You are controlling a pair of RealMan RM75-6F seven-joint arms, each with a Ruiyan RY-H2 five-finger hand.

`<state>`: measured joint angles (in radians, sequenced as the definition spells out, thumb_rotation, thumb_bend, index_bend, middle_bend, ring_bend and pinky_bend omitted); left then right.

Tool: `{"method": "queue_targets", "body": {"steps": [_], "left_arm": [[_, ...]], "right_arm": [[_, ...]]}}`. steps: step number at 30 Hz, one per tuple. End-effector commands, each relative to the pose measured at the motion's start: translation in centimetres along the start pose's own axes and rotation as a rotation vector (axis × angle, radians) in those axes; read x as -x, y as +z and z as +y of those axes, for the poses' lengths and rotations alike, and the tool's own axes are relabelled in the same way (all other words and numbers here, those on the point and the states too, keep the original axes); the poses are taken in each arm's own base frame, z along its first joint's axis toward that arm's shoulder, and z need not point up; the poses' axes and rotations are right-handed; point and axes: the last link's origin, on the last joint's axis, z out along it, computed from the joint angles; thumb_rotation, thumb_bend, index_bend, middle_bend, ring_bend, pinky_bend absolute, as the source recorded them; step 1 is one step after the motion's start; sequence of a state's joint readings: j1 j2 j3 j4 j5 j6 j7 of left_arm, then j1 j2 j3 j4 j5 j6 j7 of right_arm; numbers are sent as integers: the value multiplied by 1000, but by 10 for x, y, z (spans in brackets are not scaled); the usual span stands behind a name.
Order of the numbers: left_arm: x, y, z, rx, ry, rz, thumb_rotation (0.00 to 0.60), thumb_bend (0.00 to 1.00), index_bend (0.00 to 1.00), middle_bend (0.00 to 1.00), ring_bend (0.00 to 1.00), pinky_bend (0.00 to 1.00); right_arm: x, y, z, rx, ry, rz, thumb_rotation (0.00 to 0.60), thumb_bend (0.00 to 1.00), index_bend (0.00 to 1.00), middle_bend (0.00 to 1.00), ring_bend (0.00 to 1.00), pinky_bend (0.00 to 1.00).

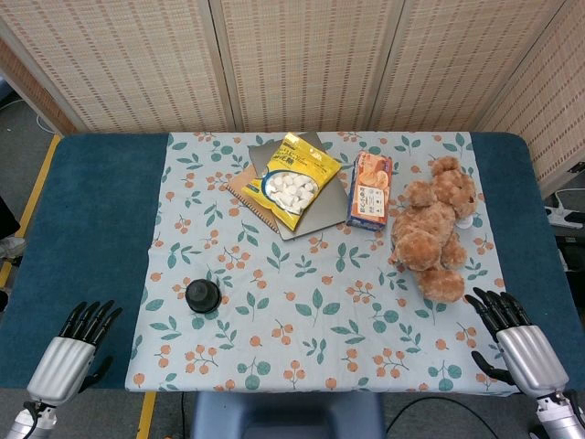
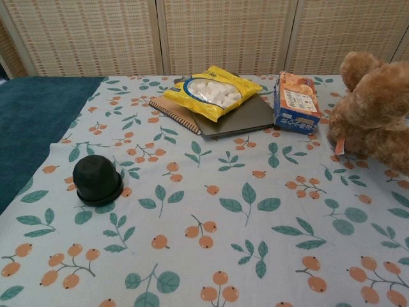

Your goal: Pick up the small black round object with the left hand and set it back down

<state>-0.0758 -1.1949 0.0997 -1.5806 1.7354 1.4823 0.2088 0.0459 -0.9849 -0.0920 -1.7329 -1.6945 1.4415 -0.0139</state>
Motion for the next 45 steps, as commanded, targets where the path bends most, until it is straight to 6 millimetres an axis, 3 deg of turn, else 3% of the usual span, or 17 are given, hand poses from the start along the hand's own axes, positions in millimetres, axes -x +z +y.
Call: {"method": "queue_targets", "body": {"steps": [1, 4, 12, 21, 34, 45], "left_arm": [[1, 1, 0, 2, -8, -5, 600, 375, 0, 0, 0, 33], [4, 4, 4, 22, -34, -6, 600, 367, 0, 0, 0, 37], [25, 19, 39, 200, -192, 8, 600, 338, 0, 0, 0, 44], [44, 63, 77, 236, -177, 5, 600, 334, 0, 0, 0, 38], [57, 105, 95, 220, -126, -38, 600, 320, 0, 0, 0, 40], [65, 123, 91, 181, -89, -52, 600, 323, 0, 0, 0, 41]], "right_arm": [[0, 0, -1, -1, 1, 1, 600, 224, 0, 0, 0, 0], [0, 0, 0, -1, -1, 7, 600, 224, 0, 0, 0, 0], [-2, -1, 2, 17, -8, 27, 600, 224, 0, 0, 0, 0], [-2, 0, 2, 22, -11, 44, 600, 224, 0, 0, 0, 0], [0, 3, 2, 41, -18, 42, 600, 224, 0, 0, 0, 0], [3, 5, 0, 38, -26, 17, 600, 224, 0, 0, 0, 0]]}}
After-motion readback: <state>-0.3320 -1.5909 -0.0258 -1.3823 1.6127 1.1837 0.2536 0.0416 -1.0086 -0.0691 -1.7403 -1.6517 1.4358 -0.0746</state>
